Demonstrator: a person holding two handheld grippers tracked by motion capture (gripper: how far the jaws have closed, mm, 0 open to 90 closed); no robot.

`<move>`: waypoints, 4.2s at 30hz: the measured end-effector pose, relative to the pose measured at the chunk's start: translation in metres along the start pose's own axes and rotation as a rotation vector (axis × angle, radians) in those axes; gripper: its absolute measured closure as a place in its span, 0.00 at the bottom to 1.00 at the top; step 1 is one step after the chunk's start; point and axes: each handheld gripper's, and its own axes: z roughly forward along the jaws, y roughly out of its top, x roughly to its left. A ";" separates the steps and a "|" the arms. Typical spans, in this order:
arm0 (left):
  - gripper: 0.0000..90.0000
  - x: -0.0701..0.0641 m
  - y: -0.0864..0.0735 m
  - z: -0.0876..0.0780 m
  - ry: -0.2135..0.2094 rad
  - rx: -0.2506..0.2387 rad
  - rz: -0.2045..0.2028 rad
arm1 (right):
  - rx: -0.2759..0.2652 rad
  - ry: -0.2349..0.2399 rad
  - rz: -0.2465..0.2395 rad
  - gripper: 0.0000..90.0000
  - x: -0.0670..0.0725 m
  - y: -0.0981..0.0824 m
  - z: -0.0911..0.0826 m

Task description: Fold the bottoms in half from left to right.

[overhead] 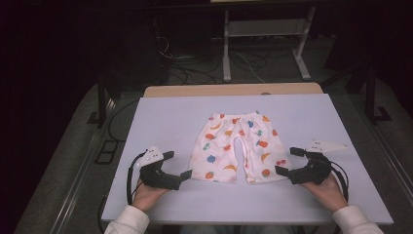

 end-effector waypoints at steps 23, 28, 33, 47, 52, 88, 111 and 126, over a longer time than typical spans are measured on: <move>0.00 0.000 0.002 -0.002 0.007 -0.018 -0.003 | -0.021 -0.018 0.010 0.00 0.003 0.001 -0.005; 0.00 0.000 0.002 -0.002 0.008 -0.019 -0.003 | -0.023 -0.018 0.012 0.00 0.002 0.003 -0.007; 0.00 -0.001 0.002 -0.002 0.011 -0.014 0.006 | -0.012 -0.010 0.010 0.00 0.002 0.005 -0.007; 0.00 -0.001 0.002 -0.002 0.014 -0.018 0.003 | -0.013 -0.014 -0.011 0.00 0.003 0.023 -0.008; 0.00 -0.002 0.002 -0.002 0.013 -0.018 0.003 | -0.010 -0.008 -0.016 0.00 0.003 0.030 -0.004; 0.00 -0.002 0.002 -0.001 0.009 -0.020 0.002 | 0.051 0.039 -0.046 0.00 0.004 0.071 0.034; 0.00 -0.002 0.003 -0.001 0.008 -0.022 0.001 | 0.058 0.044 -0.040 0.00 -0.002 0.095 0.059; 0.00 -0.002 0.003 0.000 0.007 -0.022 0.000 | 0.064 0.038 -0.038 0.00 -0.006 0.109 0.073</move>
